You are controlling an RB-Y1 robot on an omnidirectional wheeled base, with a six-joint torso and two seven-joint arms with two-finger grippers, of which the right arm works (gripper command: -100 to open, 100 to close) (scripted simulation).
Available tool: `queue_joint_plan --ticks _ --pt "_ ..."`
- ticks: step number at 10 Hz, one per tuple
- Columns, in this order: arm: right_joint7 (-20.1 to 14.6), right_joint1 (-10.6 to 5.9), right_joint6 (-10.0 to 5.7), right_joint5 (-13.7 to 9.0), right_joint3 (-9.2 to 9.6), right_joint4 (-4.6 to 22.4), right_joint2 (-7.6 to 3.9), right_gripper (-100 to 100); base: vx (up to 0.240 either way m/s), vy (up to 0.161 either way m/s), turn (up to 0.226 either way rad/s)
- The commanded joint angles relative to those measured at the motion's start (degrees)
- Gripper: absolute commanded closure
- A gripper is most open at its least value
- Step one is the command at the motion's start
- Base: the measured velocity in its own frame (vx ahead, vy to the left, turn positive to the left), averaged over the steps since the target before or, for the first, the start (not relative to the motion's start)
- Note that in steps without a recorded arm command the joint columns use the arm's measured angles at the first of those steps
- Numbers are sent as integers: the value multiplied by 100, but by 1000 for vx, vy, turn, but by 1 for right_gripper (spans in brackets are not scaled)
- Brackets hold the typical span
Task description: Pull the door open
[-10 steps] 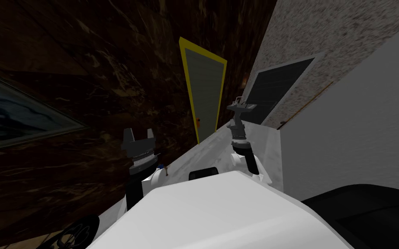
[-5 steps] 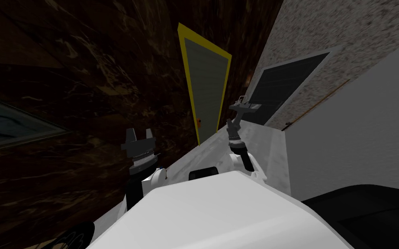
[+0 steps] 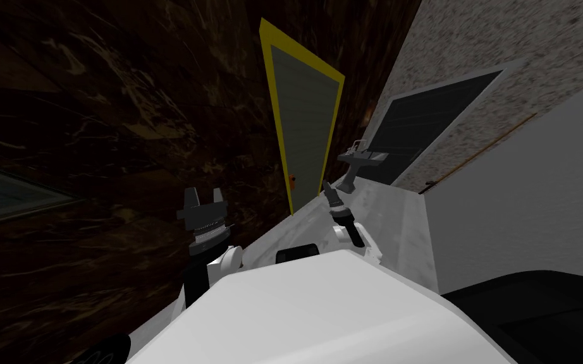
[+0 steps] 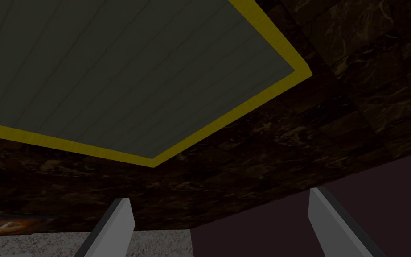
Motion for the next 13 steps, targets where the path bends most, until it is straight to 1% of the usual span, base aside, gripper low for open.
queue_joint_plan --ticks 1,7,8,13 --pt "127 -64 13 109 41 167 -69 -100 106 -12 23" --pt "587 -242 -18 519 191 838 -329 -100 95 1 22" --pt "743 -302 -29 658 241 1066 -415 -100 142 -6 39" --pt "1129 -452 -55 1003 367 1630 -623 -100 111 -1 23"
